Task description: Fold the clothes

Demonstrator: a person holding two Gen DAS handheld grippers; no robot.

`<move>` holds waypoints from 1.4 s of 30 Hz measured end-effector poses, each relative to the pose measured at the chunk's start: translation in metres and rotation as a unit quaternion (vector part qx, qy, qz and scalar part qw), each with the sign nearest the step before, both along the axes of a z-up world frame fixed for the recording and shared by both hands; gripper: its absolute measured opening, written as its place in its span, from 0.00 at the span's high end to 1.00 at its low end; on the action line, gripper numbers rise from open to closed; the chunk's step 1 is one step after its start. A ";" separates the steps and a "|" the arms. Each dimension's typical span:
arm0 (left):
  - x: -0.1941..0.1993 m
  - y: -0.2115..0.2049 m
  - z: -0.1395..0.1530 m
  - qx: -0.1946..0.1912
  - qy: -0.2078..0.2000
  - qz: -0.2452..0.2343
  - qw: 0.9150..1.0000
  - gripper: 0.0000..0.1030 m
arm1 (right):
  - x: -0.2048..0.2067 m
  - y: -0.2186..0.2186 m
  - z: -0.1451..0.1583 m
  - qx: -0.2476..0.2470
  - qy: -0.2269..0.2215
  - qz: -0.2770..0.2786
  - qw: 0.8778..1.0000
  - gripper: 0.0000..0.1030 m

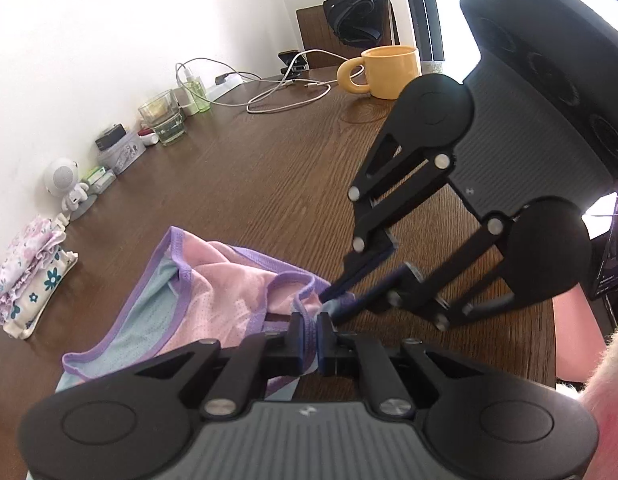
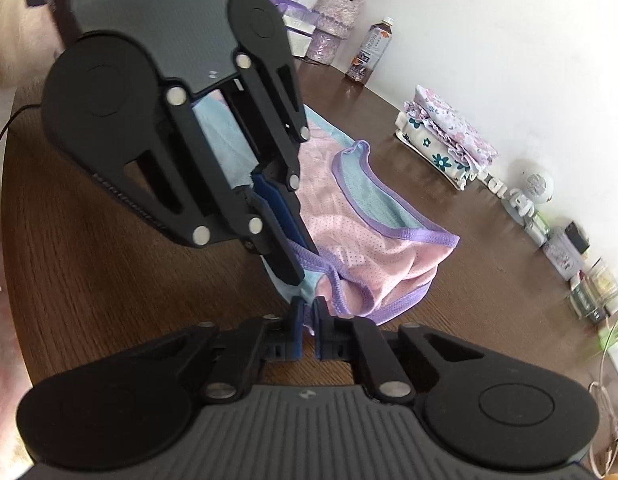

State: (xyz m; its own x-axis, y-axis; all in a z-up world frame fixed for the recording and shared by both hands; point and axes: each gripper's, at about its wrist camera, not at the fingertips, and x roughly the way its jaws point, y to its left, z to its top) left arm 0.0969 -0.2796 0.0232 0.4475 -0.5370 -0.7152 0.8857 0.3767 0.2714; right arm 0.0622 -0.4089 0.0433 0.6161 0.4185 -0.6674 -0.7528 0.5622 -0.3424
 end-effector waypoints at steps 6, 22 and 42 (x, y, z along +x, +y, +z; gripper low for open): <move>-0.010 0.022 0.028 -0.037 -0.036 0.021 0.998 0.75 | 0.021 -0.019 0.021 0.069 0.042 -0.021 0.996 0.96; 0.042 0.018 -0.014 -0.023 0.011 0.053 0.998 0.87 | 0.083 -0.049 0.014 0.123 0.127 -0.109 0.978 0.90; 0.040 0.089 -0.021 -0.030 0.004 0.067 0.997 0.88 | 0.076 -0.011 -0.004 0.154 0.110 -0.152 0.970 0.90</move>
State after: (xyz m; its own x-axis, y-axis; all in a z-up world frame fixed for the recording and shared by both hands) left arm 0.1367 -0.1903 0.0024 0.5127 -0.5139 -0.6878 0.8282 0.5072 0.2384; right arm 0.1386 -0.4195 0.0390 0.5999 0.4404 -0.6680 -0.5718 0.8199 0.0271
